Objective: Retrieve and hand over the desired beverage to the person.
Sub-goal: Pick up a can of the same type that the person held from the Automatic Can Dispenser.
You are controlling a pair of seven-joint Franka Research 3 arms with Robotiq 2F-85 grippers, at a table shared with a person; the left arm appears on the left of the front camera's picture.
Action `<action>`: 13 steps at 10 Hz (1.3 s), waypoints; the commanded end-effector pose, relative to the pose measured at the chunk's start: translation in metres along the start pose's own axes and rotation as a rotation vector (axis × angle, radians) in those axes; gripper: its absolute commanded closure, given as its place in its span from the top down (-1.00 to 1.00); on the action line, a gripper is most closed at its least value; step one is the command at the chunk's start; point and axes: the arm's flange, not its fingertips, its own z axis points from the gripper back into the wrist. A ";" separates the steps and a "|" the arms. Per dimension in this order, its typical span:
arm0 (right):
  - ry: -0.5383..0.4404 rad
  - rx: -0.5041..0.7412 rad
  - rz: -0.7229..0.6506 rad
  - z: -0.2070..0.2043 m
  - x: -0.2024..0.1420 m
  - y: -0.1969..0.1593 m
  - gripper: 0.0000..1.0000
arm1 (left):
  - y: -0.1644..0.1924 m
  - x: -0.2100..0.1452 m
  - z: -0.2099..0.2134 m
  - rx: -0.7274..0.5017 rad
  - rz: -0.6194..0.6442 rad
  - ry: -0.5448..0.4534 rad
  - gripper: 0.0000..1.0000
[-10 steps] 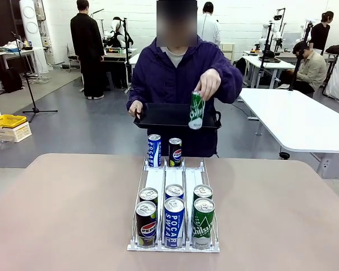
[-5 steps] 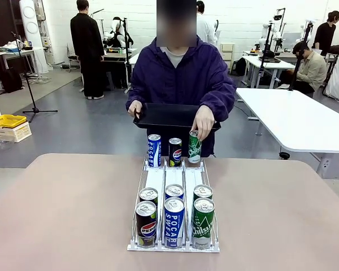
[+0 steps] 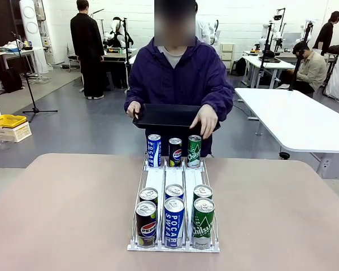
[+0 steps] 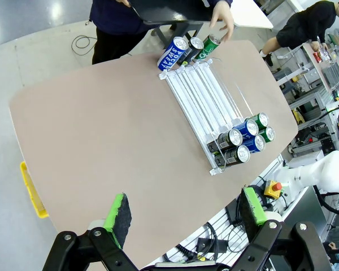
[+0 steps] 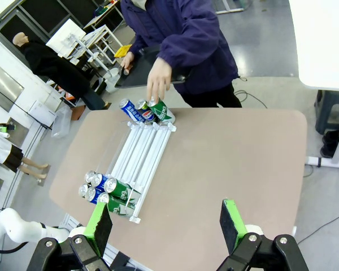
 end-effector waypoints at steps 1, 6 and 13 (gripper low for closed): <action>-0.013 0.027 0.012 0.000 0.003 -0.001 1.00 | 0.001 0.002 0.002 -0.011 -0.014 0.001 1.00; 0.000 0.000 0.000 0.000 0.000 0.000 1.00 | 0.001 0.002 0.002 -0.011 -0.014 0.001 1.00; 0.754 -0.439 -0.080 -0.241 0.002 0.235 1.00 | 0.001 0.002 0.002 -0.011 -0.014 0.001 1.00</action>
